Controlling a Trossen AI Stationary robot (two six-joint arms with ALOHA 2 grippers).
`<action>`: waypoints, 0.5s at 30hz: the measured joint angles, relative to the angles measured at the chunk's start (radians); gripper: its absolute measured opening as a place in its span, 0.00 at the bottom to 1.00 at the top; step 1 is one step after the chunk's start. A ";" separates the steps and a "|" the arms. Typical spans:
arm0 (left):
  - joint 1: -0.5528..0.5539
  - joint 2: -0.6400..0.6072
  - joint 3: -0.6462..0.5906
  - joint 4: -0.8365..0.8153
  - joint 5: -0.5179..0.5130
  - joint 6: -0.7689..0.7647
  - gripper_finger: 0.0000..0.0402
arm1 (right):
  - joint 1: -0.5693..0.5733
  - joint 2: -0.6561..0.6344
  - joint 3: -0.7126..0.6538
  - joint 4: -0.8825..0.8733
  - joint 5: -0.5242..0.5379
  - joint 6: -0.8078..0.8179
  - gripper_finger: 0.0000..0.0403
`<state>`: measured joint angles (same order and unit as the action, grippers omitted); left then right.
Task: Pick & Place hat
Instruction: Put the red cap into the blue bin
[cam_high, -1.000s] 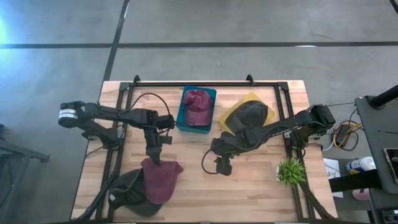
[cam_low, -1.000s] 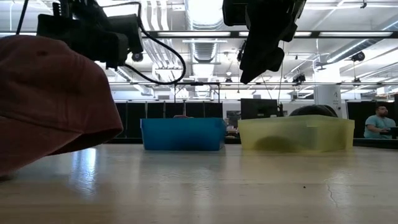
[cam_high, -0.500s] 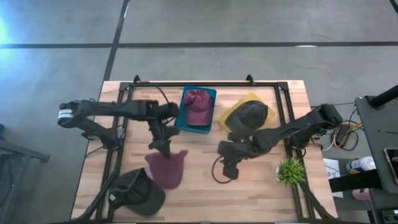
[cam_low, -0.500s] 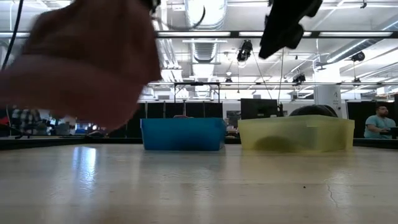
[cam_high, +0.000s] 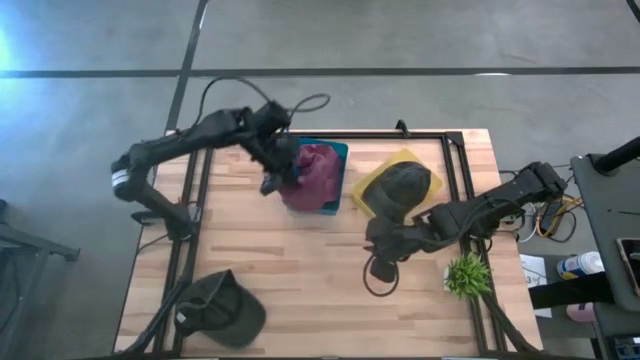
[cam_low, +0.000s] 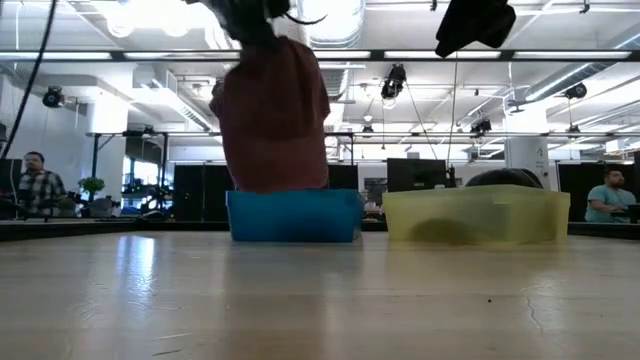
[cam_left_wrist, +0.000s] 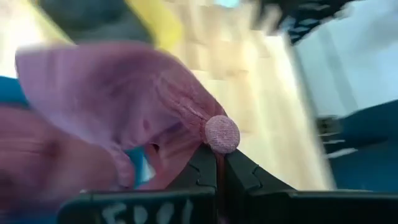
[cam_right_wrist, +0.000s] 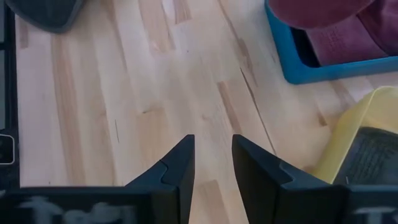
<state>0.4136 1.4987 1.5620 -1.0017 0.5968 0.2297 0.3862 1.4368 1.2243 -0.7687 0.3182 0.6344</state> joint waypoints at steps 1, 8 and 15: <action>0.013 0.033 0.040 -0.013 -0.020 0.034 0.00 | 0.000 0.000 0.000 -0.001 0.000 0.005 0.25; 0.060 0.297 0.293 -0.188 -0.022 0.223 0.00 | 0.007 0.003 -0.001 -0.020 0.000 0.070 0.22; 0.083 0.398 0.381 -0.138 -0.049 0.309 0.00 | 0.029 0.003 -0.002 -0.036 0.000 0.123 0.19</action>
<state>0.4967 1.8966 1.9431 -1.1402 0.5475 0.5389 0.4149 1.4395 1.2224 -0.8048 0.3179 0.7575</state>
